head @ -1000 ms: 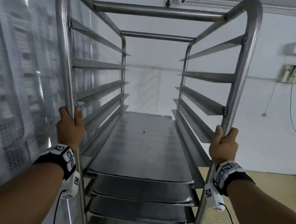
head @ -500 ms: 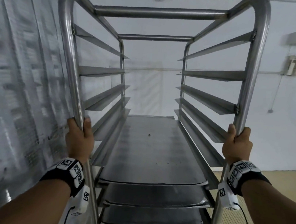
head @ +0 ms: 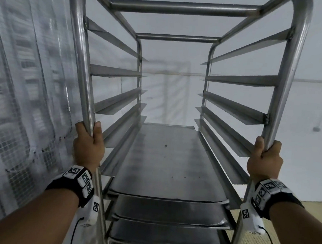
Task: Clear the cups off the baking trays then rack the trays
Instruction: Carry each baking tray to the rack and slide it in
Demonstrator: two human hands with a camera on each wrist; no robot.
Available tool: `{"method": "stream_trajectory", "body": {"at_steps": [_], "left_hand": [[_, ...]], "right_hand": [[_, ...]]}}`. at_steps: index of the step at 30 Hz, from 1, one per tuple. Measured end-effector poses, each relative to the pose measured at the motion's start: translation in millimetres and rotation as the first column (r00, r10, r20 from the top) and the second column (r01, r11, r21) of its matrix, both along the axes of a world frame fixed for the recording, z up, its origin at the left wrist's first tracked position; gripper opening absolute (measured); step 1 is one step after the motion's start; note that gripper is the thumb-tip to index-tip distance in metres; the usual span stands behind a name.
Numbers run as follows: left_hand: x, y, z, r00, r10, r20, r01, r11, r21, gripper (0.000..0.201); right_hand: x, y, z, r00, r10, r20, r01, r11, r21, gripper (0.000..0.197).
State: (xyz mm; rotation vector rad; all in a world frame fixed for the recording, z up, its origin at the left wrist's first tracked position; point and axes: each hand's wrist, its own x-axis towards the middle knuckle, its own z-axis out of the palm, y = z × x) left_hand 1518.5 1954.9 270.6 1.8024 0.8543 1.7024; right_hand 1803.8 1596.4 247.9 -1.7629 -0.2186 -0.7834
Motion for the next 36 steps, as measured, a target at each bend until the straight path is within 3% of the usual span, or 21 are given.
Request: {"method": "stream_trajectory", "body": {"at_steps": [11,17,26,36], "left_hand": [[86,45,0,0.998,0.054,-0.02,-0.055,0.998,-0.028,0.047],[120,57,2,0.996,0.088,-0.023,-0.089,0.994,-0.055,0.048],[160,83,-2,0.995,0.099,-0.015,-0.099,0.995,-0.024,0.05],[202,117,-8,0.998,0.067,-0.021,-0.067,0.998,-0.014,0.052]], "right_hand": [[85,47,2,0.995,0.097,0.0,-0.097,0.995,0.003,0.048],[123,63,3,0.991,0.13,0.014,-0.13,0.991,0.002,0.037],[169,90,0,0.993,0.115,0.041,-0.115,0.993,-0.004,0.049],[214,120,-1,0.998,0.065,-0.012,-0.065,0.998,-0.004,0.048]]}}
